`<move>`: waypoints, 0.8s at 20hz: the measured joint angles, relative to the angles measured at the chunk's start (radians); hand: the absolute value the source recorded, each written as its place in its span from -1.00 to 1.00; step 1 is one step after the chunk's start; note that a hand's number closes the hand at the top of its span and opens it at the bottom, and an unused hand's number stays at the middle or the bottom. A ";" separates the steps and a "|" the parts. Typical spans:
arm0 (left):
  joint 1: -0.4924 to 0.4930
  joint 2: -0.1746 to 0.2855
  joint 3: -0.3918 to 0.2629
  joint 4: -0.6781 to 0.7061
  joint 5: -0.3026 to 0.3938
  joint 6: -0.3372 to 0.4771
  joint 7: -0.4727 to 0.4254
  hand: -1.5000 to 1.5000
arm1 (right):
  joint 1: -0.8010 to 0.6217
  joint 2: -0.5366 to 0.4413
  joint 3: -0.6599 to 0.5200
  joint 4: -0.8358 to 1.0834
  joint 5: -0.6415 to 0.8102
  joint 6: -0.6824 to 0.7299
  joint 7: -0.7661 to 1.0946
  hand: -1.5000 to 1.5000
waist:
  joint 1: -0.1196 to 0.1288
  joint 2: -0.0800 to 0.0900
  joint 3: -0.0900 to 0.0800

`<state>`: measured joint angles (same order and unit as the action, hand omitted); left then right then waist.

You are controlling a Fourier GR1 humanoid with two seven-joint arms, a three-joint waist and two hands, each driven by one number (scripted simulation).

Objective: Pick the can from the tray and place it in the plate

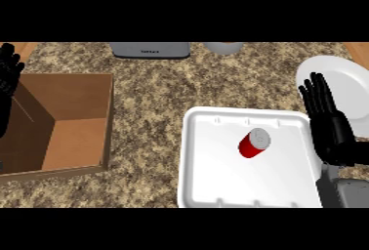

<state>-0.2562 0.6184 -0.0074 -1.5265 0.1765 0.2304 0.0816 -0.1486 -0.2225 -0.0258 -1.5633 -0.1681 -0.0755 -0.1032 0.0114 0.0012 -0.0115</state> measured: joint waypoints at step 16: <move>0.276 -0.061 0.014 -0.123 0.106 -0.121 0.084 0.00 | -0.140 -0.212 -0.161 0.053 0.083 -0.021 -0.018 -1.00 | -0.024 -0.015 0.052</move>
<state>0.0195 0.5577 0.0066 -1.6493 0.2824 0.1098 0.1655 -0.2889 -0.4348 -0.1870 -1.5099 -0.0846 -0.0967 -0.1212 -0.0125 -0.0140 0.0407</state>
